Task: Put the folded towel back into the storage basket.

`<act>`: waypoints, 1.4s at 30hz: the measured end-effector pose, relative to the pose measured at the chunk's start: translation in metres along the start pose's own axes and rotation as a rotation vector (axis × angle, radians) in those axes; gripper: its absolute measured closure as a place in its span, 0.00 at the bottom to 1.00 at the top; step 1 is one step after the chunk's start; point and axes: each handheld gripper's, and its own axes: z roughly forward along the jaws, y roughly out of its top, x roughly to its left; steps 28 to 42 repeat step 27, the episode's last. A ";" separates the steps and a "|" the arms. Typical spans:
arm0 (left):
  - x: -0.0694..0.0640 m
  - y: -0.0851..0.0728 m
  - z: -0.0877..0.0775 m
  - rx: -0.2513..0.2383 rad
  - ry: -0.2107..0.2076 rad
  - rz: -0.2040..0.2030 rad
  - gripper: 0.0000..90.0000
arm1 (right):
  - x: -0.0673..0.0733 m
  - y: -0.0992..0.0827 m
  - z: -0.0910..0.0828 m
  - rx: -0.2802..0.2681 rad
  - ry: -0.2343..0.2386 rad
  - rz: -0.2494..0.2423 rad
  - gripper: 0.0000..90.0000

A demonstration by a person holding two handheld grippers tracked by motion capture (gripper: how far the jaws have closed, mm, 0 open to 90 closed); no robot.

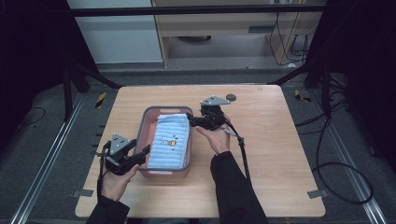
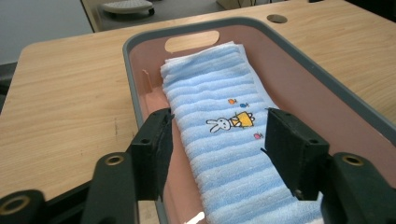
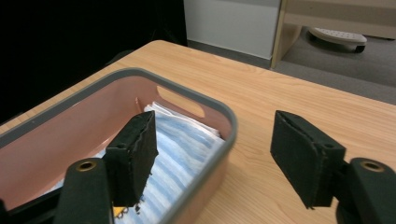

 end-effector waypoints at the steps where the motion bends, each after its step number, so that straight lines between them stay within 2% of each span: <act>1: 0.001 0.000 0.000 0.001 -0.002 0.001 0.44 | -0.003 0.000 -0.005 -0.004 -0.002 0.007 0.34; 4: 0.003 0.000 -0.001 0.002 -0.003 0.008 0.41 | -0.014 -0.002 -0.022 -0.008 -0.008 0.030 0.31; 12: 0.015 -0.003 -0.003 -0.022 -0.009 0.014 0.30 | -0.037 -0.019 -0.063 -0.021 -0.030 0.045 0.26; 22: 0.031 -0.011 -0.005 -0.007 0.020 -0.001 0.25 | -0.062 -0.058 -0.104 0.016 -0.075 0.040 0.21; 27: 0.040 -0.016 -0.006 0.010 0.050 -0.002 0.23 | -0.077 -0.078 -0.122 0.032 -0.103 0.062 0.21; 42: 0.040 -0.016 -0.006 0.010 0.050 -0.002 0.23 | -0.077 -0.078 -0.122 0.032 -0.103 0.062 0.21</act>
